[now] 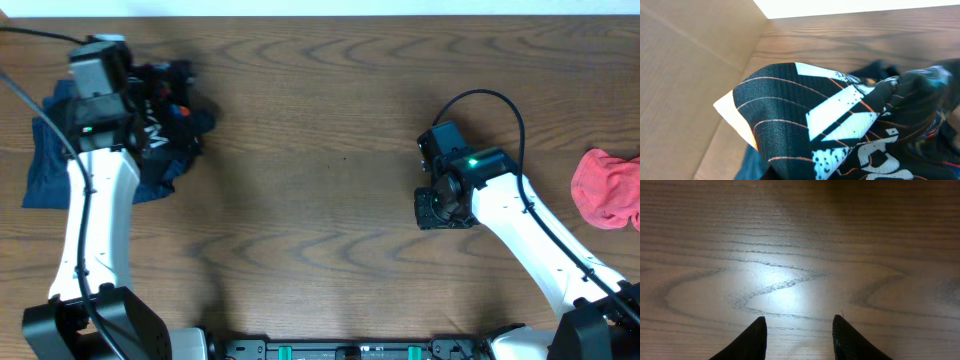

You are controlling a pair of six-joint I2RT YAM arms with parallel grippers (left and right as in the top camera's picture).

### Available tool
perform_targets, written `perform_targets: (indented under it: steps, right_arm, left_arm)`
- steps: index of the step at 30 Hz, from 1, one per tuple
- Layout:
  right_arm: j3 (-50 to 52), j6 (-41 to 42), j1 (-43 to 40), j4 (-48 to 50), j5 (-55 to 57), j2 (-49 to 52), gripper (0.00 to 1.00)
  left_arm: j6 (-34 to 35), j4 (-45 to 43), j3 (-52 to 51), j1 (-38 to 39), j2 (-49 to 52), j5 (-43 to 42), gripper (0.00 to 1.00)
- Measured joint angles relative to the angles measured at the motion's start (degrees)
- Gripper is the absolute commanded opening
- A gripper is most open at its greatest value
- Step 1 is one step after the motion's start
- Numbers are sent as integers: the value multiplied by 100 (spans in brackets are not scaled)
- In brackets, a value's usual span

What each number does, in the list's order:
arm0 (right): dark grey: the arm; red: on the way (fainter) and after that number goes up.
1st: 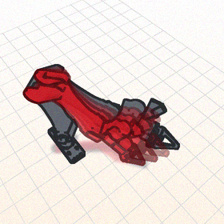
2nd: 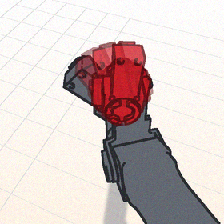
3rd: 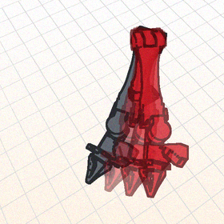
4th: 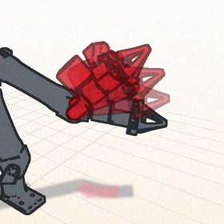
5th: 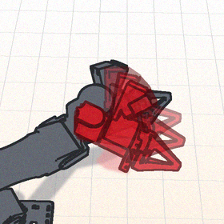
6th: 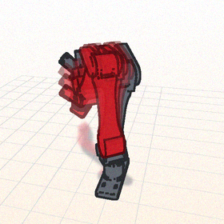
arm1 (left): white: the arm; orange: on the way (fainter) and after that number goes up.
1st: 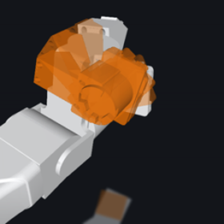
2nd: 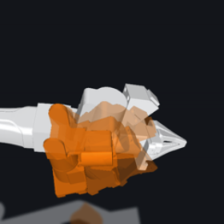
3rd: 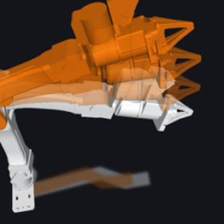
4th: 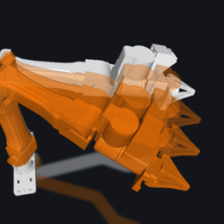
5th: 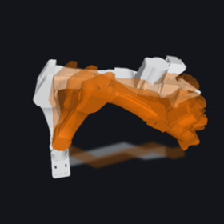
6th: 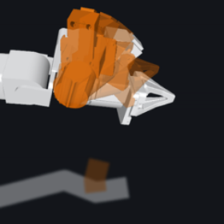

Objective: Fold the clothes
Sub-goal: 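Carry the bundle left and place it on the navy shirt pile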

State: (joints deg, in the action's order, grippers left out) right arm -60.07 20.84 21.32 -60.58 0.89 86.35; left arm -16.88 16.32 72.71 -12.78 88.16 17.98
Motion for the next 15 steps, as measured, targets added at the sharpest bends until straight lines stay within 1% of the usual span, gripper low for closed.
perform_targets:
  steps: [7,9,10,14,15]
  right_arm:
    - [0,0,0,0,0,0,41]
    - [0,0,0,-4,0,0,41]
    - [0,0,0,-4,0,0,41]
    - [0,0,0,-2,0,0,41]
    - [0,0,0,-2,0,0,41]
  left_arm:
    - [66,-291,0,-693,72,-450,6]
    - [138,-367,0,-872,170,-525,7]
    - [170,-387,0,-953,240,-566,12]
    - [221,-439,0,-1189,579,-699,53]
    - [254,-442,0,-1228,656,-726,61]
